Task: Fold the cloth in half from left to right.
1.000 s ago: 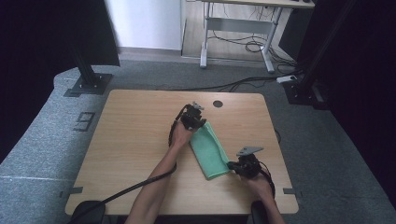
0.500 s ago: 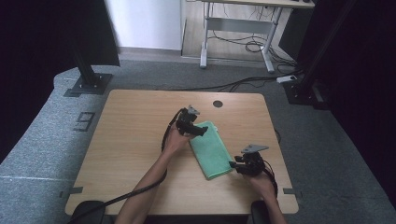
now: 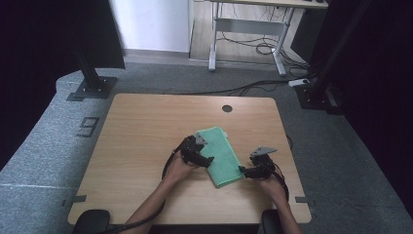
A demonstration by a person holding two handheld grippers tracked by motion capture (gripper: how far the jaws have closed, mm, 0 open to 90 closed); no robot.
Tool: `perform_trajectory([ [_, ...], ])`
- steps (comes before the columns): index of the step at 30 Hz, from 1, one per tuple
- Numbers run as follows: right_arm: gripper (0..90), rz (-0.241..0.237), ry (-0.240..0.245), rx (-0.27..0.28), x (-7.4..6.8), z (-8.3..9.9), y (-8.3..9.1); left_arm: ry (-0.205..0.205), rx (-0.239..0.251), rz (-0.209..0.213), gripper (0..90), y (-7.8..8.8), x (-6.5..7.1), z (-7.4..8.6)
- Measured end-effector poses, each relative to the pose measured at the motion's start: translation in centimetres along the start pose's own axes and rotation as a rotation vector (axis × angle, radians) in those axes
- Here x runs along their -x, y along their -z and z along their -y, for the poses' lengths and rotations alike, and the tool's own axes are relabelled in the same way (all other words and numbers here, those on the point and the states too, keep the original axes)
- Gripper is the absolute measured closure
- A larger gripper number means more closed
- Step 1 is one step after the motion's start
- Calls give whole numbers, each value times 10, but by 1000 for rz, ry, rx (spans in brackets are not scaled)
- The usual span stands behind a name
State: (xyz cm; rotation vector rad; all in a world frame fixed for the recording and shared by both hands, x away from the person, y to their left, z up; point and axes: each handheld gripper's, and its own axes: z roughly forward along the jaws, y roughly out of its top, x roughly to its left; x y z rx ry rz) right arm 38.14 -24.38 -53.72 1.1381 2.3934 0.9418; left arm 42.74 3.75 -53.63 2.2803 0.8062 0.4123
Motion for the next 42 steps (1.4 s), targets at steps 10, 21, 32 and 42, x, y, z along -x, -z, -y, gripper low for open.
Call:
perform_trajectory([
  [10,284,-63,5,-1,-11,4,-6,11,-23,-30,62,0,-8,13],
  [21,257,-113,78,9,-46,-5,-15,41,-20,-44,61,11,-26,27],
  [32,249,-138,128,15,-69,-15,-19,71,-15,-13,65,24,-39,43],
  [42,204,-62,44,73,-43,-42,-31,118,12,-7,68,28,-43,42],
])
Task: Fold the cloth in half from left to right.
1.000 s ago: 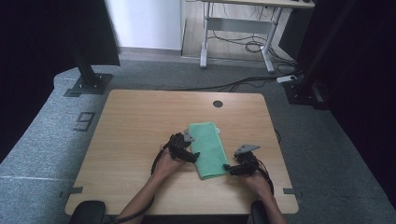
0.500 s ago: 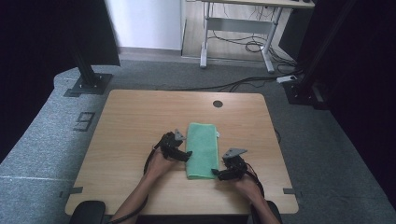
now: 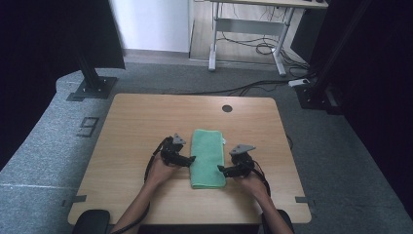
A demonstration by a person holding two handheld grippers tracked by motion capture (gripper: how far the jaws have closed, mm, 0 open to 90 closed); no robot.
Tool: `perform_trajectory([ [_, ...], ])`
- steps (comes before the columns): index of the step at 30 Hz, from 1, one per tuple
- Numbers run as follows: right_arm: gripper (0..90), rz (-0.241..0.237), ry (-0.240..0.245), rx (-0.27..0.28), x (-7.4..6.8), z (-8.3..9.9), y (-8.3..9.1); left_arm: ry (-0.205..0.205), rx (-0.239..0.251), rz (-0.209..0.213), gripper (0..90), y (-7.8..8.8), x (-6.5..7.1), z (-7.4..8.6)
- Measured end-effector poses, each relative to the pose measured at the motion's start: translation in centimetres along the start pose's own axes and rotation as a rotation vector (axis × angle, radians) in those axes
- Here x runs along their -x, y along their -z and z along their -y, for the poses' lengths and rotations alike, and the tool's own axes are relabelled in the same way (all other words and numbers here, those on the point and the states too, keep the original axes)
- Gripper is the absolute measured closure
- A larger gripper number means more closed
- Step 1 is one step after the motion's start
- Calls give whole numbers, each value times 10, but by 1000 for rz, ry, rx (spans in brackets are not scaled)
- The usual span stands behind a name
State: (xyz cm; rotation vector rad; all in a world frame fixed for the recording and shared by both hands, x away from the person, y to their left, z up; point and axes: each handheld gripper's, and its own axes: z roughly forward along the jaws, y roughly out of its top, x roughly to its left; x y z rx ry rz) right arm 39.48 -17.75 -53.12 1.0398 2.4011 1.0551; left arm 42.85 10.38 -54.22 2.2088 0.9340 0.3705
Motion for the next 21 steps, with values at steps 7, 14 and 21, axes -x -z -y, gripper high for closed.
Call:
perform_trajectory([
  [7,193,49,-15,-52,12,3,-20,-24,-19,-36,90,-1,2,6],
  [14,191,16,8,-57,-5,6,-17,0,-17,-35,101,13,2,20],
  [21,190,-16,32,-48,-24,7,-17,27,-19,-35,107,31,6,40],
])
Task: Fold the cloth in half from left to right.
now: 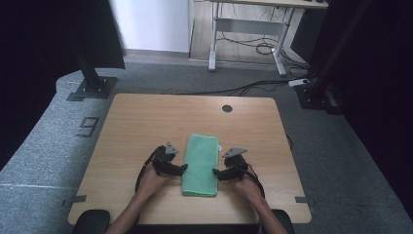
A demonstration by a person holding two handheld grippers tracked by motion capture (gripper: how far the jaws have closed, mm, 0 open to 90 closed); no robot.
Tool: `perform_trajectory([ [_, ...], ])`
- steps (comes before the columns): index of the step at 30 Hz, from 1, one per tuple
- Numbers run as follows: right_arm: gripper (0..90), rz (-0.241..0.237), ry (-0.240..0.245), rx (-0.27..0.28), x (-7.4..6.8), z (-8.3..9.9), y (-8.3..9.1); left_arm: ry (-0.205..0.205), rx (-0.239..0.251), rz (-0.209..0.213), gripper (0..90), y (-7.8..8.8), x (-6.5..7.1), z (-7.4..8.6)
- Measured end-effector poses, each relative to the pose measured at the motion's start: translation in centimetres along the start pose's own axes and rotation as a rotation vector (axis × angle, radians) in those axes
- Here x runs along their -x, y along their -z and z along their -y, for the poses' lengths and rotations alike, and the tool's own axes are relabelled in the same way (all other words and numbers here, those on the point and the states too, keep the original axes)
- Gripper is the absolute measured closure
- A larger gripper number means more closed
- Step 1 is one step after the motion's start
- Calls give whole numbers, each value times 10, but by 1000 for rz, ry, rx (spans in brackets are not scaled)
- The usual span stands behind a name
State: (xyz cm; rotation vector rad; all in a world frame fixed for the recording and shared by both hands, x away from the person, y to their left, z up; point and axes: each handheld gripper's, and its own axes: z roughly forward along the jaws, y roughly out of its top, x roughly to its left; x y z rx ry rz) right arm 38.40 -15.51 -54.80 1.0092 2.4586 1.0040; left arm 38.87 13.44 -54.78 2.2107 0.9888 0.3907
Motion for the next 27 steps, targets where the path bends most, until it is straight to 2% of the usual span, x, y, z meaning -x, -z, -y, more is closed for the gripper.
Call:
perform_trajectory([
  [5,188,-22,2,5,-12,2,0,12,-8,-1,107,11,3,11],
  [14,188,-36,11,17,-22,5,2,15,0,3,117,19,7,21],
  [17,184,-36,10,35,-22,7,2,0,5,-4,111,19,7,17],
  [19,179,-36,10,38,-21,8,2,5,14,-4,109,19,6,14],
  [20,163,-38,11,44,-21,9,2,24,42,11,109,19,4,8],
  [22,150,-39,11,49,-20,9,1,34,52,11,109,17,2,2],
  [27,143,-42,9,57,-19,10,1,22,28,-15,109,8,0,-1],
])
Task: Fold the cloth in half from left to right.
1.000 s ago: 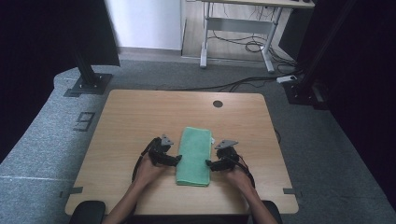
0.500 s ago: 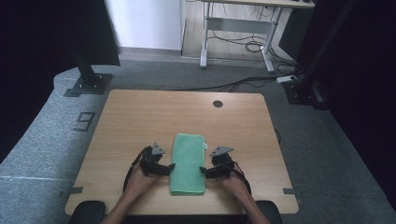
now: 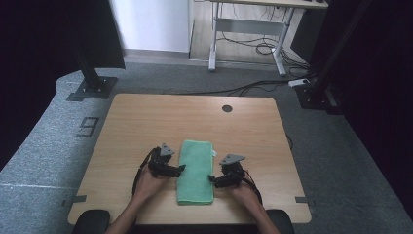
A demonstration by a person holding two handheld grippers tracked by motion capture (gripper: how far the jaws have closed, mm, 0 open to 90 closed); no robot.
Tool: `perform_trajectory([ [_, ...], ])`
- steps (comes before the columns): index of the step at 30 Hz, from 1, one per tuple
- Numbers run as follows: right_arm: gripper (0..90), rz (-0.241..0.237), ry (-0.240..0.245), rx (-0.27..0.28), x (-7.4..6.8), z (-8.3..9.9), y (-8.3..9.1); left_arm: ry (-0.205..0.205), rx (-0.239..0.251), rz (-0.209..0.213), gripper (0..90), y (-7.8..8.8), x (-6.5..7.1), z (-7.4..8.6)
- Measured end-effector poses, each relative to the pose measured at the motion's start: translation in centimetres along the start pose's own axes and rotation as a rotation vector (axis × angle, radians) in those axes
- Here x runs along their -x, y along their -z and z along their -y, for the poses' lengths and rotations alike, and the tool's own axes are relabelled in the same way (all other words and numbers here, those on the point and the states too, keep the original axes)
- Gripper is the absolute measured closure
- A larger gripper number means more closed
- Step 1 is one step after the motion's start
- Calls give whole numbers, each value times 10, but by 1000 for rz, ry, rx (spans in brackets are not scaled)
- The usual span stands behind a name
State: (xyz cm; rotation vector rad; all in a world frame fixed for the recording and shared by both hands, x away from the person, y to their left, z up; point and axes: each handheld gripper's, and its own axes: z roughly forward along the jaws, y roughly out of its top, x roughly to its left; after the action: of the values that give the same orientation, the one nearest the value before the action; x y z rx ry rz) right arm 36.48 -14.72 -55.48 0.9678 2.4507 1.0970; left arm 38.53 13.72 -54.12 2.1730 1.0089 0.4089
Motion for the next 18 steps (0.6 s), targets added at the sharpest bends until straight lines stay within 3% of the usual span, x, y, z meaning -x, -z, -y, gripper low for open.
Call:
perform_trajectory([
  [8,141,-1,1,0,0,0,0,0,-25,9,110,-8,-2,1],
  [18,140,-3,5,0,1,0,0,1,-22,17,135,-7,-2,2],
])
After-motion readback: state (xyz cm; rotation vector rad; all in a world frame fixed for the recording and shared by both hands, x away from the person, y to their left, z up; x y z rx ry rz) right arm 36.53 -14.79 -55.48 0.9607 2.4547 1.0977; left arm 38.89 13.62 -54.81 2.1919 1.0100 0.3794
